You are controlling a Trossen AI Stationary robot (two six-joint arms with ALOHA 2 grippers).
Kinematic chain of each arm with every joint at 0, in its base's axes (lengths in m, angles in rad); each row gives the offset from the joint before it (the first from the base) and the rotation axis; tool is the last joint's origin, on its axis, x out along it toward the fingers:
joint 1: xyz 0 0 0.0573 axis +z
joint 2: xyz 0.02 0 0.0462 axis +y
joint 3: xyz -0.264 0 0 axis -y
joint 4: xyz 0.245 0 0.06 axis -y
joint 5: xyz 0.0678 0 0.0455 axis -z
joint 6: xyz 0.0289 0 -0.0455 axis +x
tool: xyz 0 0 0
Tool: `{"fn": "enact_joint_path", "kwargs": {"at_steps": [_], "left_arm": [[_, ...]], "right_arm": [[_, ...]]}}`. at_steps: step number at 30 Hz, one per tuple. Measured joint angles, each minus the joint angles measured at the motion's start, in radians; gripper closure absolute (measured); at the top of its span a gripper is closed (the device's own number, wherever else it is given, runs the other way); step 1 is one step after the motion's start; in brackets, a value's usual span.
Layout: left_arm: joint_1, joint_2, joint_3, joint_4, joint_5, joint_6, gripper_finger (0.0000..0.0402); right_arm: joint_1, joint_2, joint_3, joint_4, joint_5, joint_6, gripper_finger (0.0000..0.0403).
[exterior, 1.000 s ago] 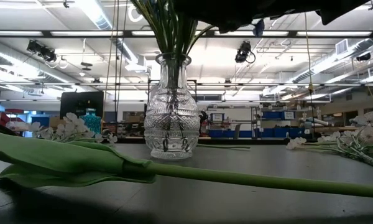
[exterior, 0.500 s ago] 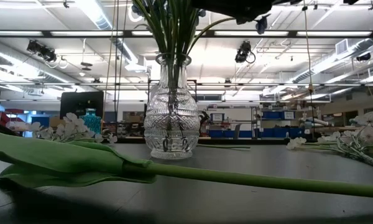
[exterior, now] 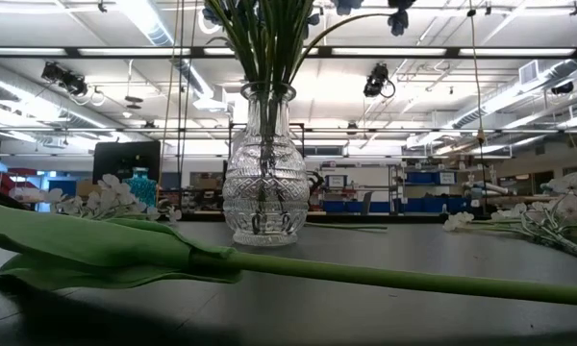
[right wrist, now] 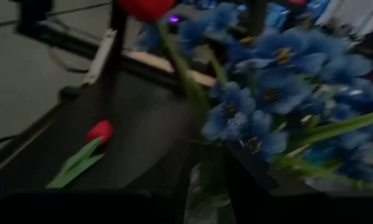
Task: Sort flowers into vase by color
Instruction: Put the red flower into the transparent vase
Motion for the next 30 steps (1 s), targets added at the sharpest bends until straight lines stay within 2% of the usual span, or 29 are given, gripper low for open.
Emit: {"fn": "enact_joint_path", "kwargs": {"at_steps": [5,8,13,19,23,30], "left_arm": [[0.0,0.0,0.0,0.0,0.0,0.0,0.0186],[0.0,0.0,0.0,0.0,0.0,0.0,0.0186],[0.0,0.0,0.0,0.0,0.0,0.0,0.0186],[0.0,0.0,0.0,0.0,0.0,0.0,0.0186],[0.0,0.0,0.0,0.0,0.0,0.0,0.0186],[0.0,0.0,0.0,0.0,0.0,0.0,0.0186]], "right_arm": [[0.044,-0.009,0.0,-0.12,-0.082,0.044,0.0298],[0.081,0.013,0.0,-0.154,-0.098,0.065,0.0298],[0.141,0.054,0.0,-0.158,-0.043,0.131,0.0298],[0.174,0.136,0.006,-0.142,0.009,0.403,0.0298],[0.194,0.251,0.094,-0.166,0.004,0.509,0.0298],[0.23,0.499,0.394,-0.359,0.041,0.608,0.0298]]}}
